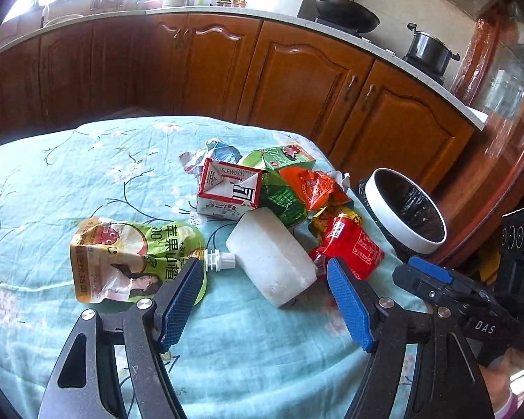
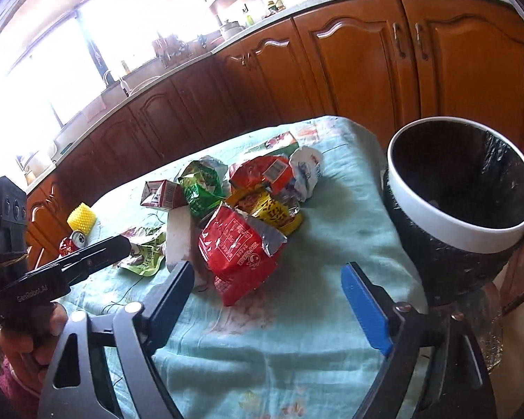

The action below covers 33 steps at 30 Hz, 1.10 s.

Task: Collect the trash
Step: 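Grasp the white foam block with the left tool while the right tool grasps a red wrapper, then carry the foam block and red wrapper over the bin and release both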

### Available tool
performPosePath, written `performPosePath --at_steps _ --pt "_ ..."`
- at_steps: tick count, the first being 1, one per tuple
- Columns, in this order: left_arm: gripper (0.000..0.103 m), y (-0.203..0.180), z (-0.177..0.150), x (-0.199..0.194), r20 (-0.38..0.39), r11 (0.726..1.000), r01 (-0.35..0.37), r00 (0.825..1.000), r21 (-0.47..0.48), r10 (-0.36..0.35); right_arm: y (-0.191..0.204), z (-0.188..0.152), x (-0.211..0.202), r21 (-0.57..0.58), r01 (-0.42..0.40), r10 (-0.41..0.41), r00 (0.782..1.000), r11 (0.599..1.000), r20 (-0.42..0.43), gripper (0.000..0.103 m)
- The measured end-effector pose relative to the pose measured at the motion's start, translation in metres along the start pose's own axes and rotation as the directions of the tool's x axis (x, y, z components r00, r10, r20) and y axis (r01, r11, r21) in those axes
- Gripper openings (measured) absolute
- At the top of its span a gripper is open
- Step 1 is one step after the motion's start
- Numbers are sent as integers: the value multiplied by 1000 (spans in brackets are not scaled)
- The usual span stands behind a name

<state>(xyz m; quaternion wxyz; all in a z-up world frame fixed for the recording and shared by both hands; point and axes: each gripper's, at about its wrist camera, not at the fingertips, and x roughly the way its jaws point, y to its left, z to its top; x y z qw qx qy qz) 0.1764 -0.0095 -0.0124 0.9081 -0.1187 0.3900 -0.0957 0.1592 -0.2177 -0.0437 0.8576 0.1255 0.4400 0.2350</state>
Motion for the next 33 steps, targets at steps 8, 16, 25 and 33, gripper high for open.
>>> performPosePath --at_steps 8,16,25,33 --pt "72 4 28 42 -78 999 24 997 -38 -27 -14 4 35 89 -94 99 994 992 -55 46" --pt "31 -5 25 57 -99 997 76 992 10 -75 -13 3 25 62 -101 104 993 993 -48 9" --pt "17 -12 19 38 -61 994 88 995 66 -84 -16 1 -11 67 -101 101 995 993 10 5" --pt "16 -38 14 13 -41 980 158 987 123 -154 -29 3 -42 81 -64 58 996 995 67 5"
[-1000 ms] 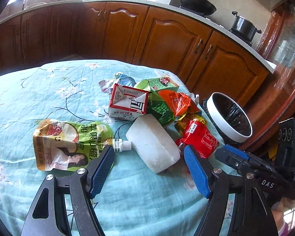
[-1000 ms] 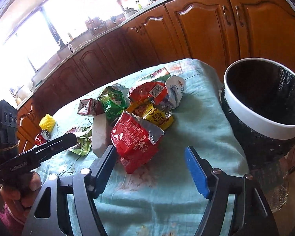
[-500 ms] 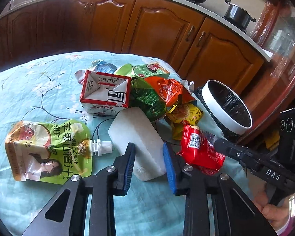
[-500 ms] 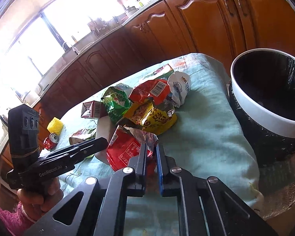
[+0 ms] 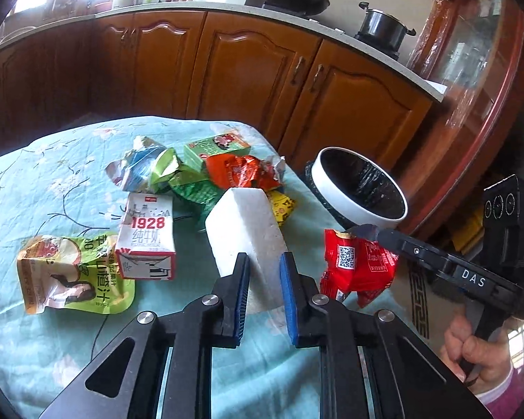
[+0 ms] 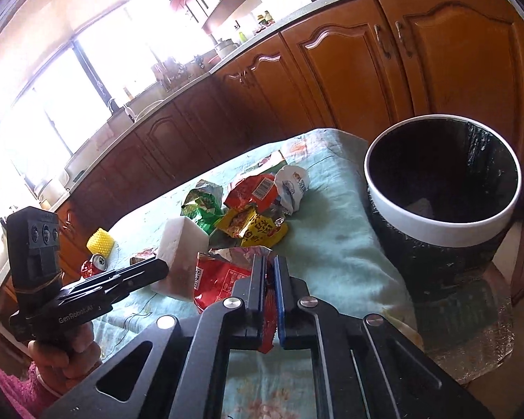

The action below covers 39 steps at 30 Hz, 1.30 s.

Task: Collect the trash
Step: 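Carry the foam block and red wrapper over the bin and release both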

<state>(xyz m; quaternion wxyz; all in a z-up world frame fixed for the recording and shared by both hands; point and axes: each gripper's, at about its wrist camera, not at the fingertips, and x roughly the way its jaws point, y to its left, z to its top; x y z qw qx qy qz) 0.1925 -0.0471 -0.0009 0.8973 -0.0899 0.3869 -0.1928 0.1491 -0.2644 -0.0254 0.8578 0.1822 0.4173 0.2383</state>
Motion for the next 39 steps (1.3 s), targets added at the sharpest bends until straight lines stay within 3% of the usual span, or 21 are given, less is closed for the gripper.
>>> performPosePath --at_steps 22,39 --pt "16 -55 25 33 -17 989 67 998 128 -66 -65 24 -50 92 109 -120 985 990 126 4" --pt "15 -111 78 105 -40 962 130 991 241 -124 -129 69 -55 140 224 -246 955 964 166 4"
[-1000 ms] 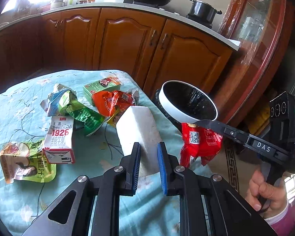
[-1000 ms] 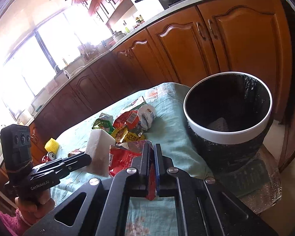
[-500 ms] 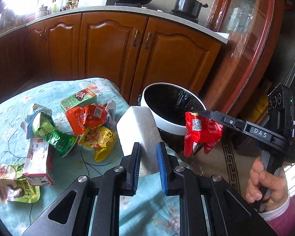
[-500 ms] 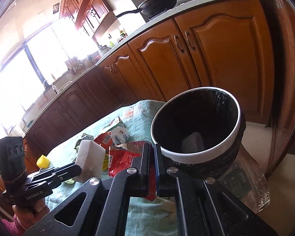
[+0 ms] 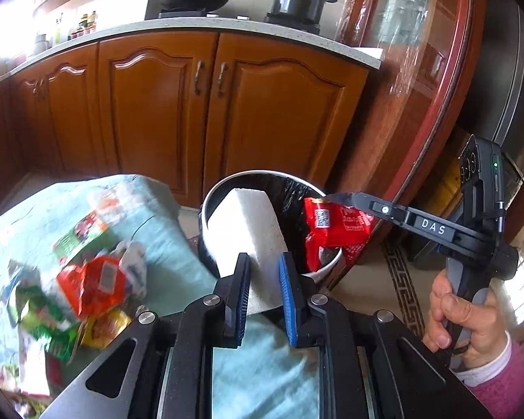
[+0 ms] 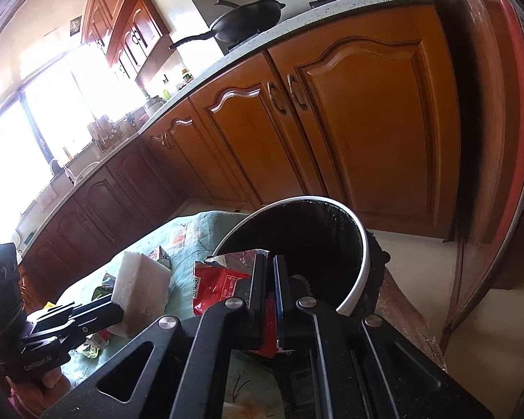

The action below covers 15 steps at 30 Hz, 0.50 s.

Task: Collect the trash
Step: 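Carry the foam block and red wrapper over the bin and release both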

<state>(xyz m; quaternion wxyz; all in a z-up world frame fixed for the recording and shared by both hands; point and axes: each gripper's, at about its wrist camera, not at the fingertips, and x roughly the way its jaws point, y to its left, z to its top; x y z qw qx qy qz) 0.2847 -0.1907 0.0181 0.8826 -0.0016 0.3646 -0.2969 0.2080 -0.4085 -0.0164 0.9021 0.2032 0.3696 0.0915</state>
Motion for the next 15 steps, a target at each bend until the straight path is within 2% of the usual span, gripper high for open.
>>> performPosePath --at_steps 8,15 --pt "15 6 32 57 -56 1000 19 998 -19 -20 -15 15 26 0 41 -41 999 999 -25 4" --pt "15 10 46 102 -110 999 12 994 -39 -16 -25 21 48 1 74 -74 996 997 -58 4"
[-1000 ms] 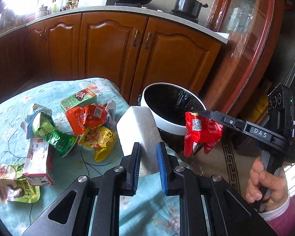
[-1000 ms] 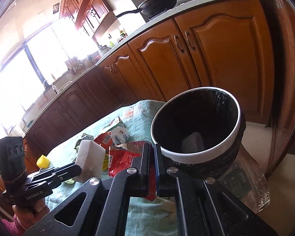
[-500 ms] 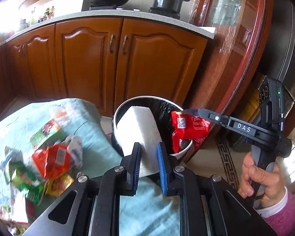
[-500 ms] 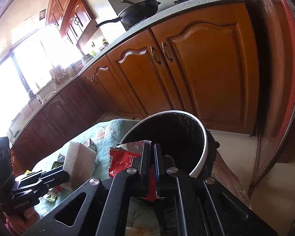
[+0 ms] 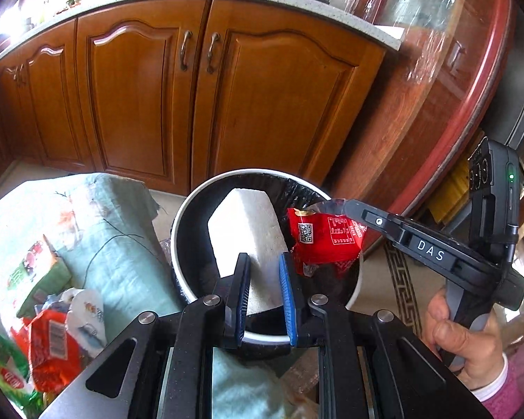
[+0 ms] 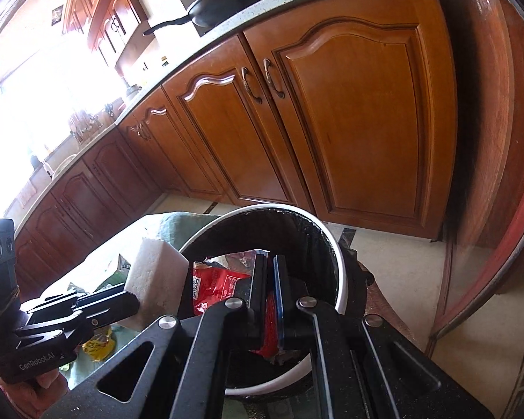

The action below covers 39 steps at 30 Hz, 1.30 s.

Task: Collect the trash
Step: 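Carry the foam block and red wrapper over the bin and release both, then grasp the white milk carton with the left tool while the right tool grasps a yellow wrapper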

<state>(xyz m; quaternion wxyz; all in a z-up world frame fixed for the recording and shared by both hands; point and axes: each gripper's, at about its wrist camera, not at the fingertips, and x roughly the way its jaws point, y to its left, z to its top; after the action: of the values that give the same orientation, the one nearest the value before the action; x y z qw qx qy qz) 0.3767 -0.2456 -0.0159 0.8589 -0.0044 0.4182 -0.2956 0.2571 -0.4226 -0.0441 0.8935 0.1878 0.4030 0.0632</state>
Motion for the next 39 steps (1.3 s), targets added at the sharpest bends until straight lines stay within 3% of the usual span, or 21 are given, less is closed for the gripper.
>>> performPosePath --at_steps 7,10,12,14,18,21,25,39 --pt "21 3 7 30 -52 1000 9 999 -28 -10 -6 2 17 -2 11 -11 999 1000 -39 10" --pt "26 2 6 33 -55 1000 -1 998 -26 0 -7 2 21 -2 17 -17 999 1000 -49 30" --pt "38 1 6 31 -49 1000 -9 999 -28 8 -7 1 18 2 17 -16 999 1000 -39 45" --pt "40 1 2 27 -37 999 -12 999 -32 11 -8 -2 13 13 11 -11 1000 1000 -27 49" --pt "47 1 -16 8 -13 998 -11 1000 -54 10 -9 -9 2 42 4 -4 1000 999 -5 75" --pt "55 5 -35 -10 17 997 -22 1000 -76 23 -4 -18 -10 55 -16 15 1000 998 18 88" --pt "60 12 -60 -35 43 993 -33 998 -114 38 7 -33 -23 63 -39 38 999 997 27 95" --pt "63 46 -143 -129 94 967 -145 981 -211 167 67 -85 -47 58 -147 147 989 987 9 96"
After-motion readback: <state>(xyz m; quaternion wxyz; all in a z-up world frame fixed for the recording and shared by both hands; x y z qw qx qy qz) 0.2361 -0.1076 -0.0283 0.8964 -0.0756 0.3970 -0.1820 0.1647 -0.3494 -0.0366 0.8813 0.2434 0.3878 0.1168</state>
